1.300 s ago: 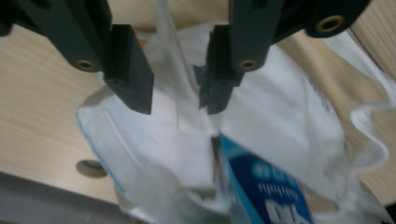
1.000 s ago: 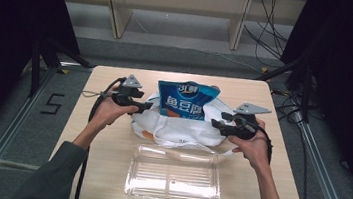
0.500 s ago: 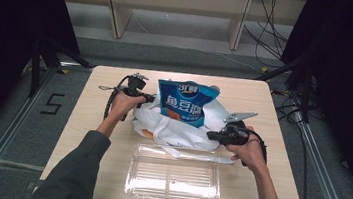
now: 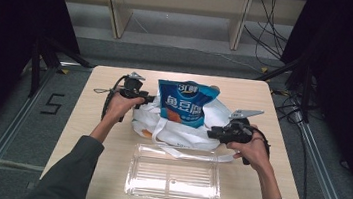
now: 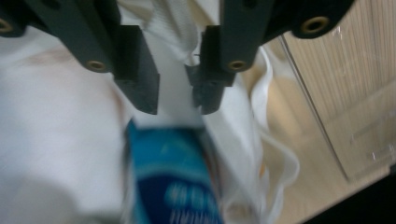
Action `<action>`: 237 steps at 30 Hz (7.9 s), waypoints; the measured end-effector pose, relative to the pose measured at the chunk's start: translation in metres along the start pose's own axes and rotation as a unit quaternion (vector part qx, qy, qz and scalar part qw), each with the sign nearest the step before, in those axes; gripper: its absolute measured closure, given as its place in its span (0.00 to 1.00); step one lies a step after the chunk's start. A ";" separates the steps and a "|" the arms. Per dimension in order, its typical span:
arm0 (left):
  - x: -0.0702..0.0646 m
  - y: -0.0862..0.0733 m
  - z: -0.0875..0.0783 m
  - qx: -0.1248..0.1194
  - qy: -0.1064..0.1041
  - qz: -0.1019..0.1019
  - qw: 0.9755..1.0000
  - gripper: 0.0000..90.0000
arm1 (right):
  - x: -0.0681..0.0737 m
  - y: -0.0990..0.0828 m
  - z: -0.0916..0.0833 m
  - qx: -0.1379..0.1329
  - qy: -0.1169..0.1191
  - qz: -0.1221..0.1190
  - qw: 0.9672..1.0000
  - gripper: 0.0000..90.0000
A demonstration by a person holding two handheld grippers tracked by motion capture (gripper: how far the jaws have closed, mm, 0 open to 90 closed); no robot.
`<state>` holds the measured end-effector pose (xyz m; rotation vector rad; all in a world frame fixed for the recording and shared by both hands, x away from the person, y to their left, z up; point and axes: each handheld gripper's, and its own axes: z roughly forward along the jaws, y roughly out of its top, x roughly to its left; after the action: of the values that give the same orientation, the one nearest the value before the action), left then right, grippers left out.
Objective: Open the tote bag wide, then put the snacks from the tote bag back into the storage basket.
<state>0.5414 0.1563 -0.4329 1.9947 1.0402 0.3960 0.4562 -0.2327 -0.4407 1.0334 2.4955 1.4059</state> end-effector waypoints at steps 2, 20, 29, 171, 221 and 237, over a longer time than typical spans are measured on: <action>-0.004 0.000 -0.006 -0.007 -0.006 0.008 1.000 0.71 | -0.001 0.005 -0.005 -0.018 -0.010 0.003 1.000 0.73; -0.039 -0.074 0.015 0.102 -0.067 0.120 0.985 1.00 | -0.068 -0.020 0.038 0.048 -0.172 0.047 0.983 1.00; -0.040 -0.067 0.007 0.071 -0.045 0.113 0.990 0.91 | -0.048 -0.001 0.018 -0.003 -0.142 0.025 0.990 0.91; -0.050 -0.178 -0.117 0.032 0.009 0.029 0.999 0.25 | 0.058 0.187 0.016 0.115 -0.078 -0.134 0.981 0.53; -0.051 -0.176 -0.115 0.021 0.007 0.037 0.999 0.28 | 0.074 0.216 0.021 0.172 -0.071 -0.213 0.959 1.00; -0.050 -0.175 -0.116 0.028 0.005 0.044 0.999 0.28 | 0.100 0.236 -0.017 0.154 -0.094 -0.227 0.957 1.00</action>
<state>0.3502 0.2329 -0.4963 2.0956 0.9811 0.4286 0.4930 -0.1035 -0.2218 0.5357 2.6261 0.7716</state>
